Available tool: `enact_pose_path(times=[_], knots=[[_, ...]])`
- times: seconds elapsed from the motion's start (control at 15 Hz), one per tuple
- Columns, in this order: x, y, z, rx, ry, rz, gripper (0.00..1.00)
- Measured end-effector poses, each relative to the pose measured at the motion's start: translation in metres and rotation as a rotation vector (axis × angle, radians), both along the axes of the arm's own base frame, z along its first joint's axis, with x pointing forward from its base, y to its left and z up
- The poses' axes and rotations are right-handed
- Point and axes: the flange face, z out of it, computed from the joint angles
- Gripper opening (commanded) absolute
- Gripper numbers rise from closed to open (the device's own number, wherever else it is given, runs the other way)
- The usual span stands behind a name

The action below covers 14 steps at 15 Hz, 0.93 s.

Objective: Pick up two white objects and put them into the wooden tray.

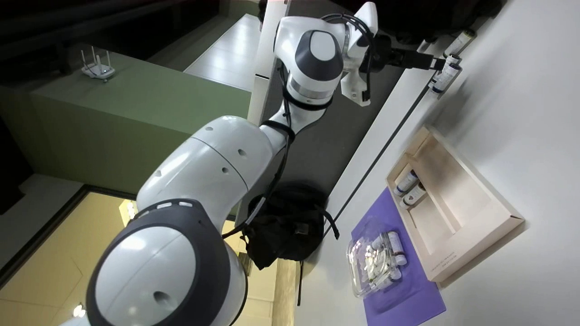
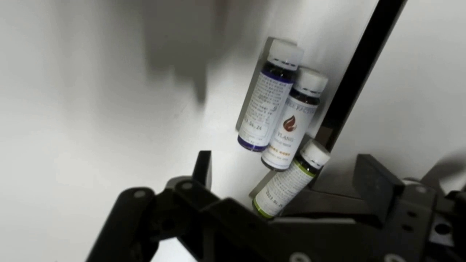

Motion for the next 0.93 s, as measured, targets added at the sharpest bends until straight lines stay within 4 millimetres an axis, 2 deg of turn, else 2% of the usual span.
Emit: enact_pose_path(times=[0.67,0.73,0.8,0.93], knots=[[0.001,0.02,-0.044,0.007,0.025,0.001,1.0],[0.0,0.022,-0.048,0.007,0.029,0.002,0.75],[0.0,0.022,-0.051,0.005,0.034,0.004,0.74],[-0.002,0.022,-0.054,-0.001,0.039,0.004,0.61]])
